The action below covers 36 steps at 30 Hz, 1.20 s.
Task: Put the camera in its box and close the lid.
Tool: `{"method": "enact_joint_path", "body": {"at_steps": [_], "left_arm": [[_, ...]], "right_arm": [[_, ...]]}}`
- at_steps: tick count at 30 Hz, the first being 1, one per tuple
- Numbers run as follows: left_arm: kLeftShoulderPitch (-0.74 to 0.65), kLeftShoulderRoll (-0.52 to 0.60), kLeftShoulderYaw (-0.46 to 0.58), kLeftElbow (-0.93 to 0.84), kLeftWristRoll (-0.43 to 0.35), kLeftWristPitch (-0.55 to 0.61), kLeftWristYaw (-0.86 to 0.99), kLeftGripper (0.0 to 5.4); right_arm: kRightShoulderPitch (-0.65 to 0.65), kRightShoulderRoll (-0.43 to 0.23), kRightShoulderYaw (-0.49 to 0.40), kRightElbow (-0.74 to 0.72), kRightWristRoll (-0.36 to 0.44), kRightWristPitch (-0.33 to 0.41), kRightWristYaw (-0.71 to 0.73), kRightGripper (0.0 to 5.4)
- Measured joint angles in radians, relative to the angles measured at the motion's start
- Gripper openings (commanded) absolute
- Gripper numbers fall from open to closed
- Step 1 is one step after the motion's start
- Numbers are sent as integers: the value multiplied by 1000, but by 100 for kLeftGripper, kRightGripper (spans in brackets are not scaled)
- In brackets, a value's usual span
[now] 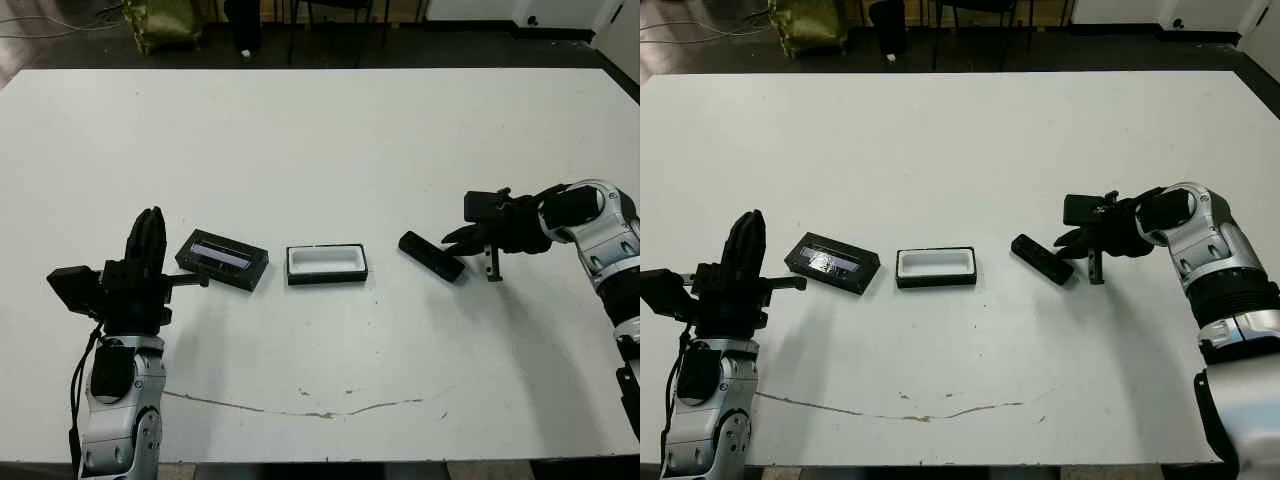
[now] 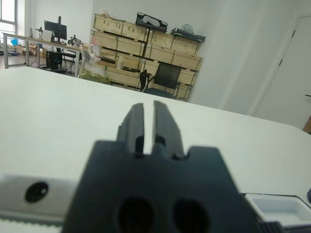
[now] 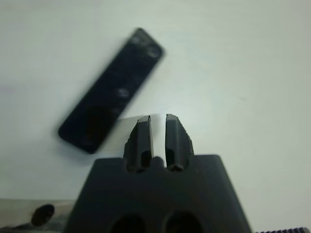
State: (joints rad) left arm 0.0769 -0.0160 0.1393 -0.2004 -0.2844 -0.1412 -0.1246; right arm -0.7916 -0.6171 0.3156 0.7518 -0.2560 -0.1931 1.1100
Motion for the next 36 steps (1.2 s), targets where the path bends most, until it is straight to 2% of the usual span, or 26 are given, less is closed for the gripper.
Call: {"method": "enact_joint_path", "body": {"at_steps": [5, 9, 11, 16, 19, 21, 26, 30, 33, 36], "left_arm": [[0, 0, 1, 1, -1, -1, -1, 2], [0, 0, 0, 1, 0, -2, -1, 2], [0, 0, -1, 2, 0, -2, -1, 2], [0, 1, 1, 10, -1, -7, -10, 2], [0, 1, 0, 12, -1, -10, -10, 2], [0, 1, 0, 14, -1, -13, -12, 2], [0, 1, 1, 22, -1, -18, -22, 2], [0, 1, 2, 22, 0, -18, -21, 2], [0, 1, 2, 23, 0, -18, -21, 0], [0, 1, 2, 24, 1, -18, -21, 0]], "right_arm": [[18, -19, -70, 9, 23, 8, -109, 0], [41, -38, -176, -51, 120, 29, -143, 0], [73, -39, -235, -134, 197, 100, -145, 0], [215, -30, -368, -442, 404, 308, -161, 0], [299, 2, -407, -572, 506, 389, -178, 0], [354, 24, -418, -636, 543, 414, -203, 0], [453, 52, -419, -742, 559, 415, -263, 0], [506, 57, -406, -803, 558, 464, -315, 0], [532, 54, -386, -847, 554, 514, -329, 33], [541, 40, -368, -865, 554, 534, -318, 98]]}}
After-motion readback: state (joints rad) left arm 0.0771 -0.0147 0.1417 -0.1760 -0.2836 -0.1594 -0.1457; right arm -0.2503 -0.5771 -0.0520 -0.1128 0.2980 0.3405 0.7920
